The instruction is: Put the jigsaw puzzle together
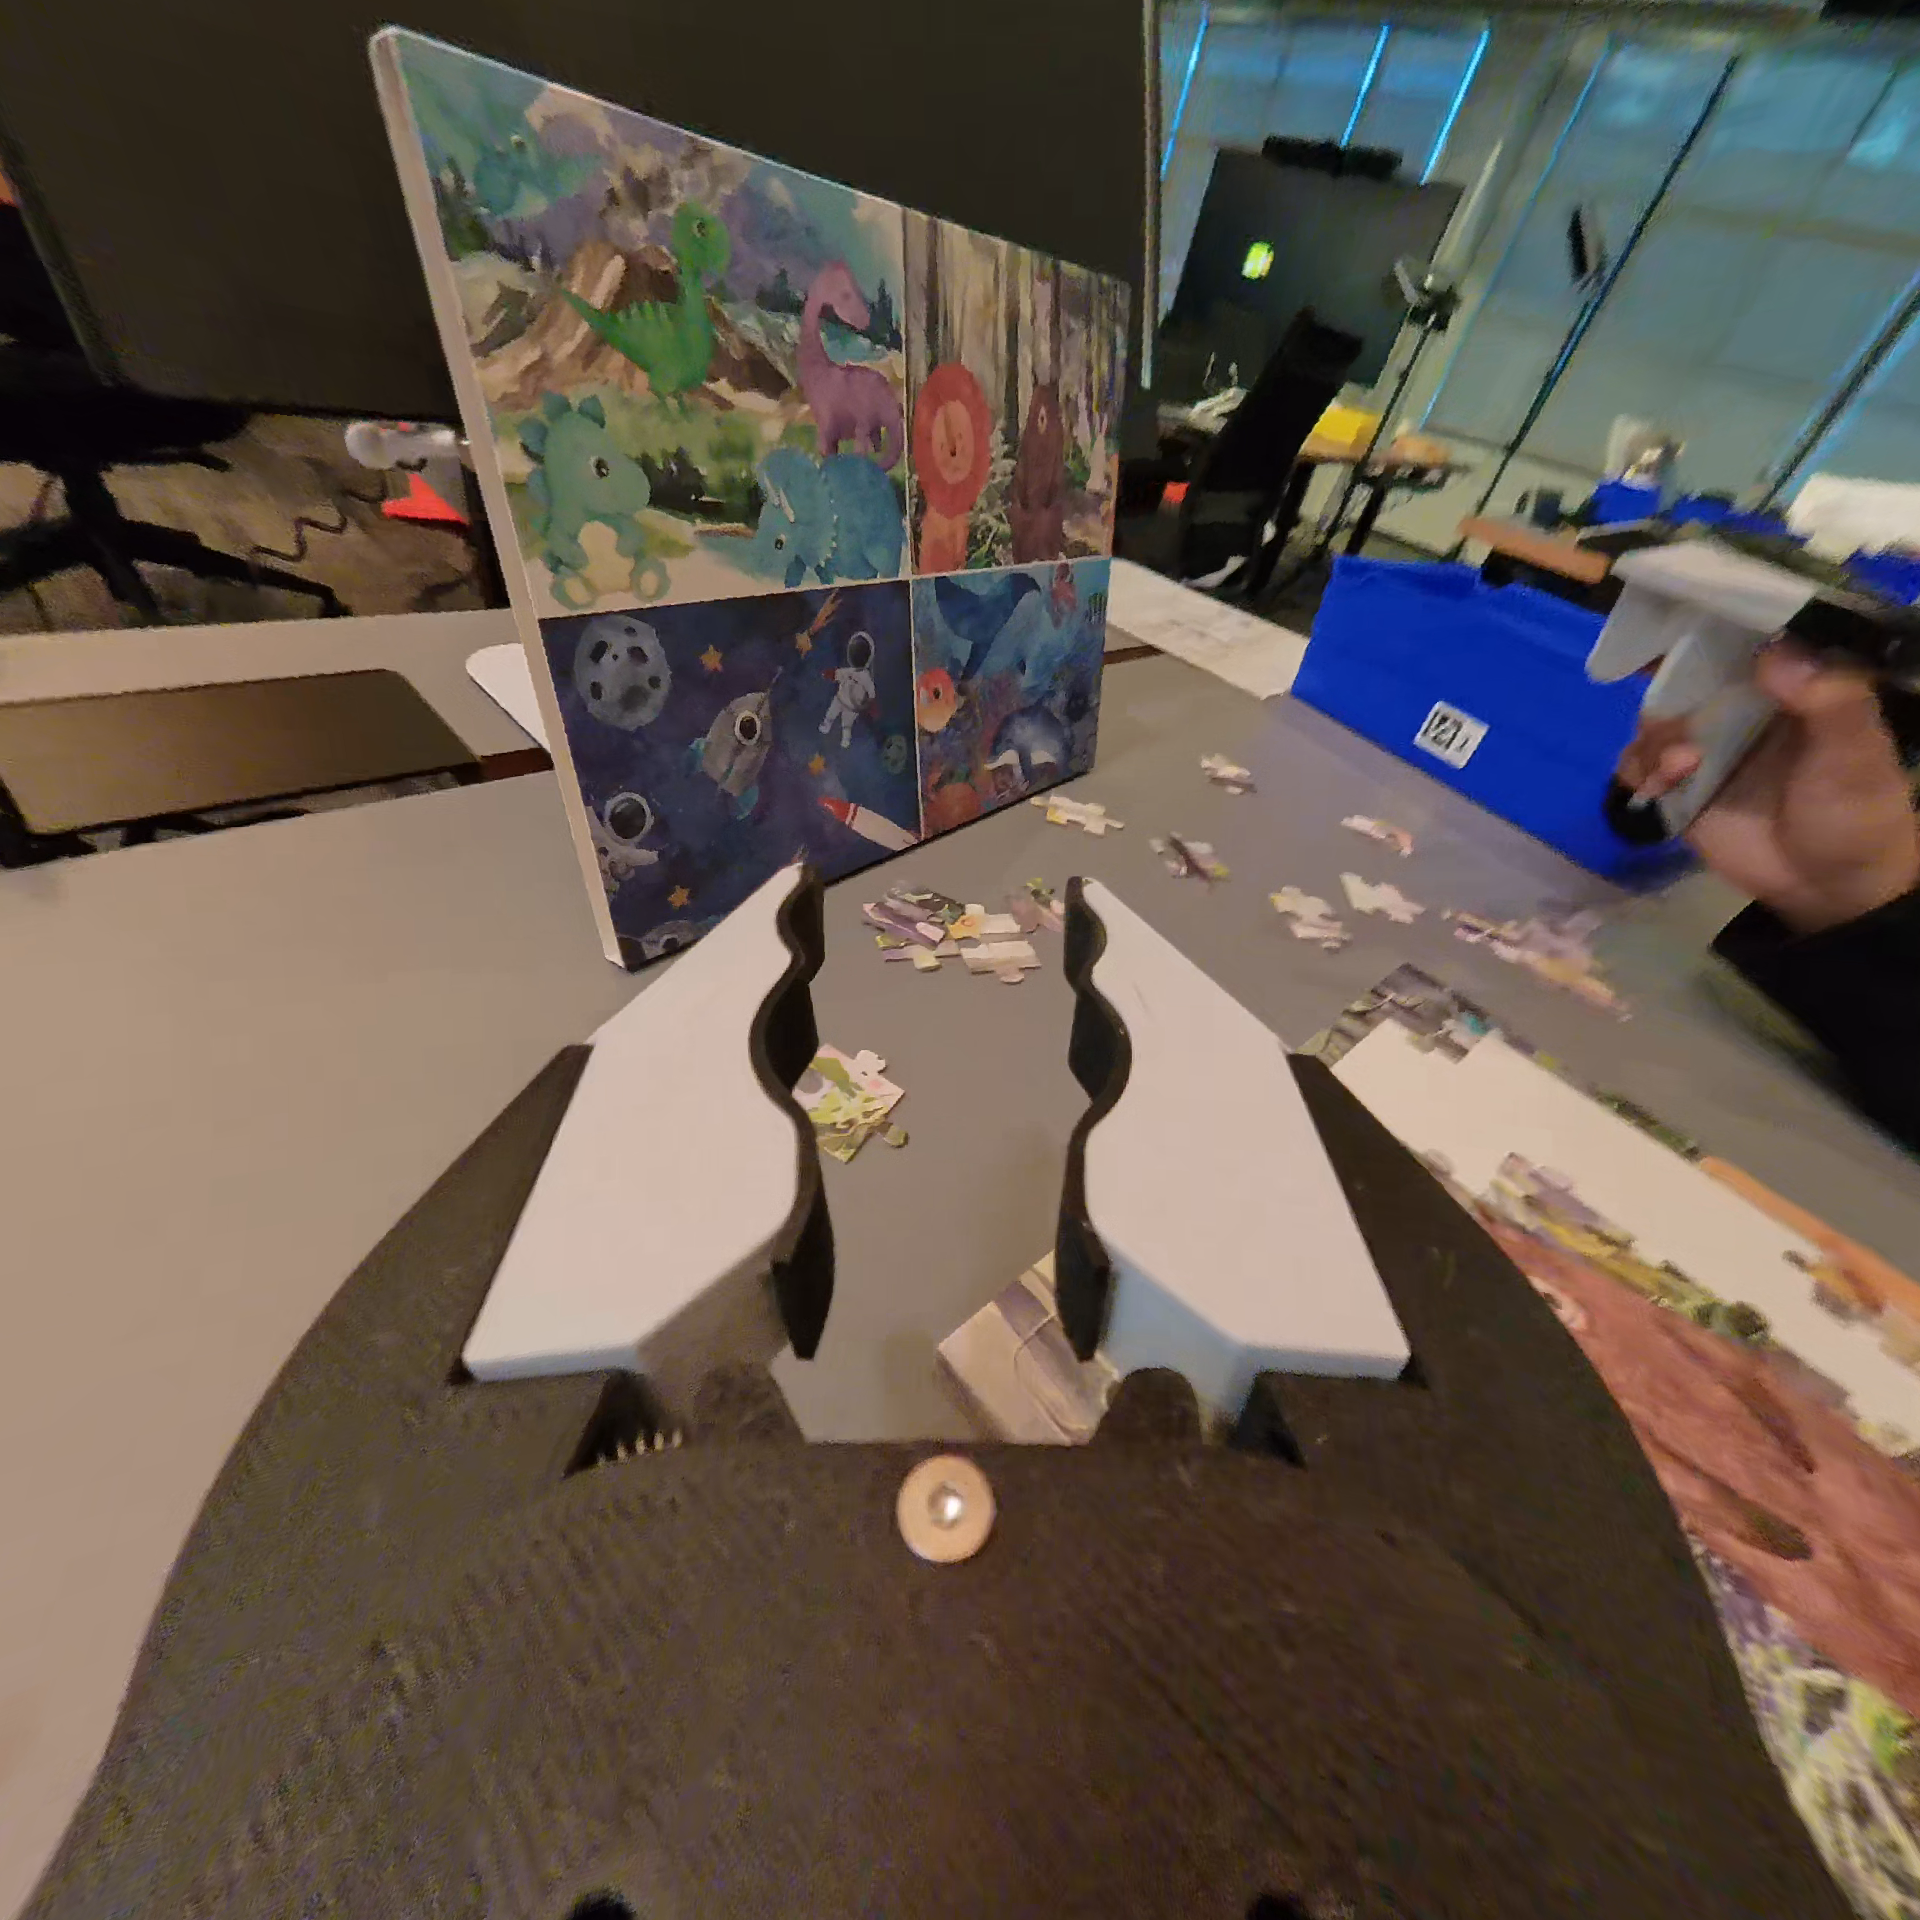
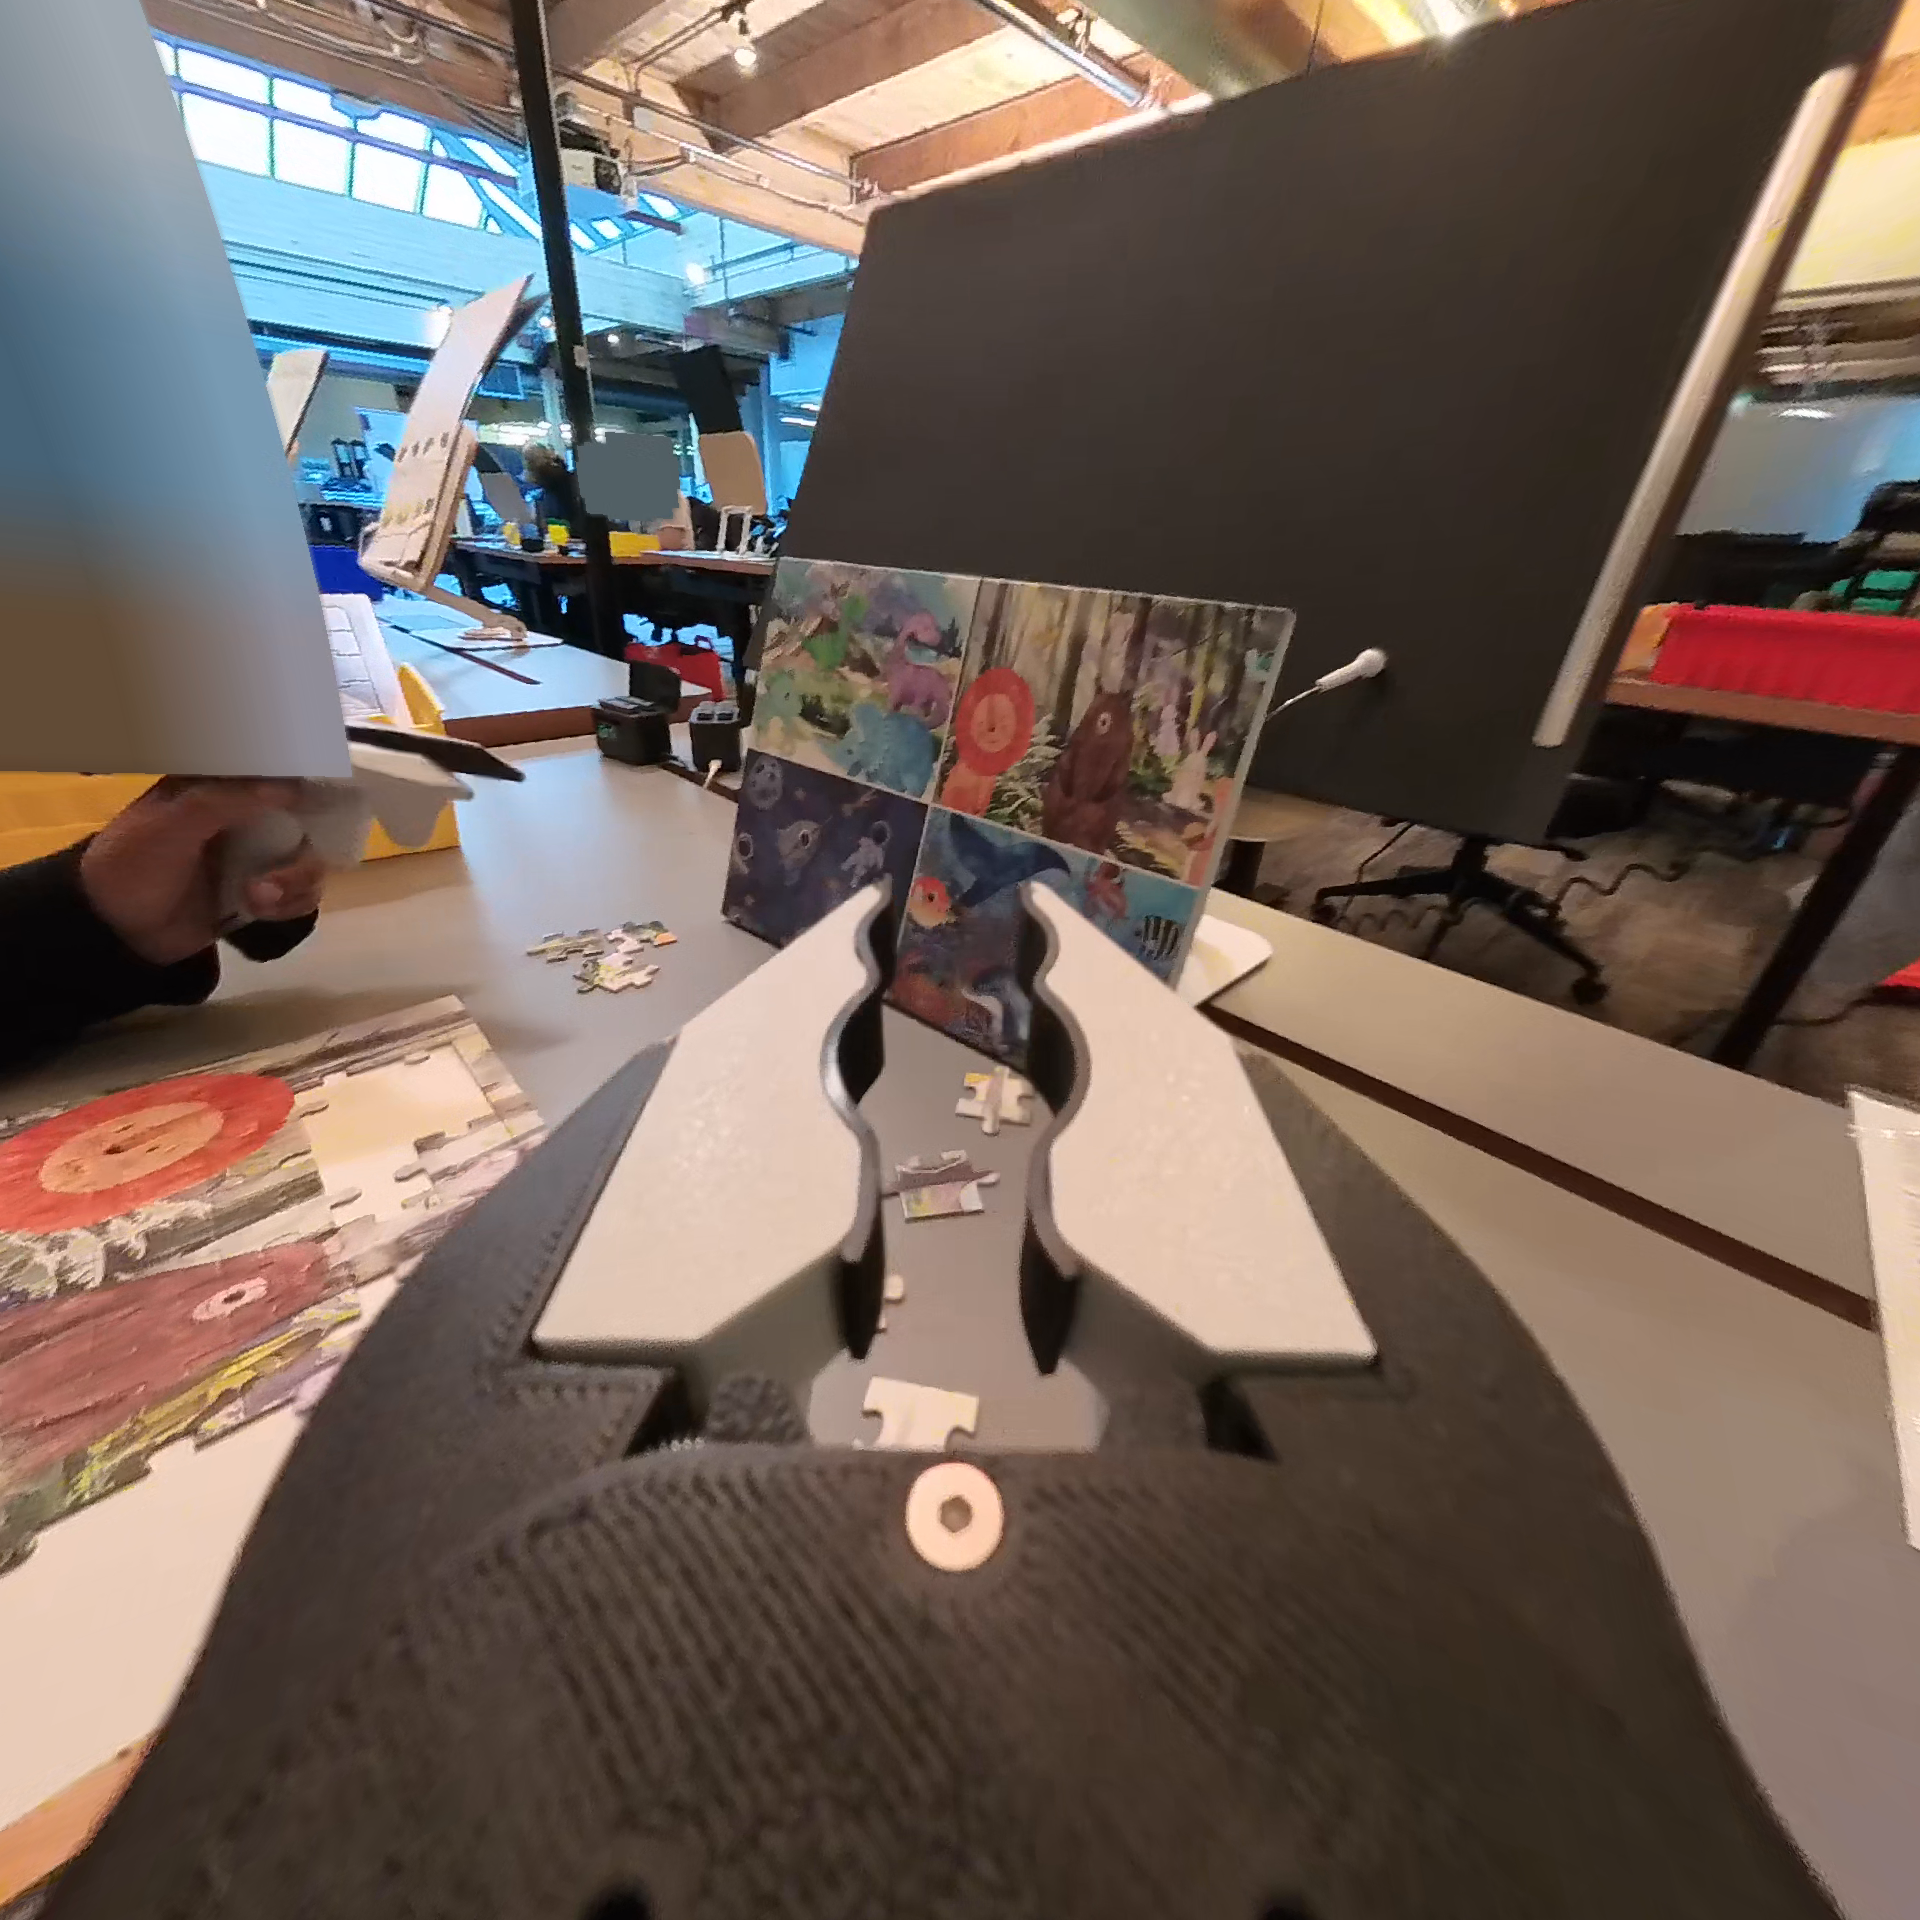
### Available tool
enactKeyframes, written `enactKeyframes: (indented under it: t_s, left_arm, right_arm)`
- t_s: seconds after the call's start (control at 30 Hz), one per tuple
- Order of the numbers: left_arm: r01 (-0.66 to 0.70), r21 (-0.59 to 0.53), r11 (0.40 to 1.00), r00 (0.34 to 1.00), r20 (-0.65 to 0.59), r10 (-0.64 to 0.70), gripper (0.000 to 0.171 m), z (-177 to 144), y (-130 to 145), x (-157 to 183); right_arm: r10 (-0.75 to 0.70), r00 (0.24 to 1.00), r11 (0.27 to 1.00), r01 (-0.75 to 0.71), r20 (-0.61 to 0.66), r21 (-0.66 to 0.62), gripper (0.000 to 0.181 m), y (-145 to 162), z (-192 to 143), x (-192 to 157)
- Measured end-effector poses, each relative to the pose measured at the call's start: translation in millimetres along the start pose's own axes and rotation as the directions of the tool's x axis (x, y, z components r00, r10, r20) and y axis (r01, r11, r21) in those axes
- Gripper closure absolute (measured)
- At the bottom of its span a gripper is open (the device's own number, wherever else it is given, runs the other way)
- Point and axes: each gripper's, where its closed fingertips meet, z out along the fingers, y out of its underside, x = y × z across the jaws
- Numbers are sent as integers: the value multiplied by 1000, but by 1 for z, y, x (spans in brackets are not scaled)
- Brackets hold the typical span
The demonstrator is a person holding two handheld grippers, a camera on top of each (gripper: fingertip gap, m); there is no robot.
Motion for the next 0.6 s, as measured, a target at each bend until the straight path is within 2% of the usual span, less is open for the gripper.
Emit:
enactKeyframes:
  t_s: [0.1, 0.2, 0.27, 0.37, 0.5, 0.6]
  left_arm:
    - [-74, -31, 997, 997, 17, 75, 127, 3, 4, 5]
    - [-166, -72, 983, 985, 31, 169, 126, 8, 10, 12]
    - [-238, -105, 966, 969, 43, 243, 125, 11, 15, 16]
    - [-293, -126, 948, 953, 41, 300, 122, 15, 20, 22]
    - [-299, -146, 943, 946, 85, 313, 111, 17, 23, 14]
    - [-343, -211, 915, 907, 180, 381, 93, 18, 27, -3]
  right_arm:
    - [30, 1000, 999, -30, 1, 37, 163, -5, -3, 2]
    - [130, 990, 989, -134, 62, 62, 162, -2, 2, -4]
    - [194, 975, 979, -200, 113, 44, 158, 6, 8, -11]
    - [204, 968, 978, -207, 147, 3, 156, 17, 16, -20]
    - [185, 969, 983, -181, 161, -40, 157, 28, 24, -30]
    - [180, 969, 983, -172, 169, -63, 157, 33, 27, -34]
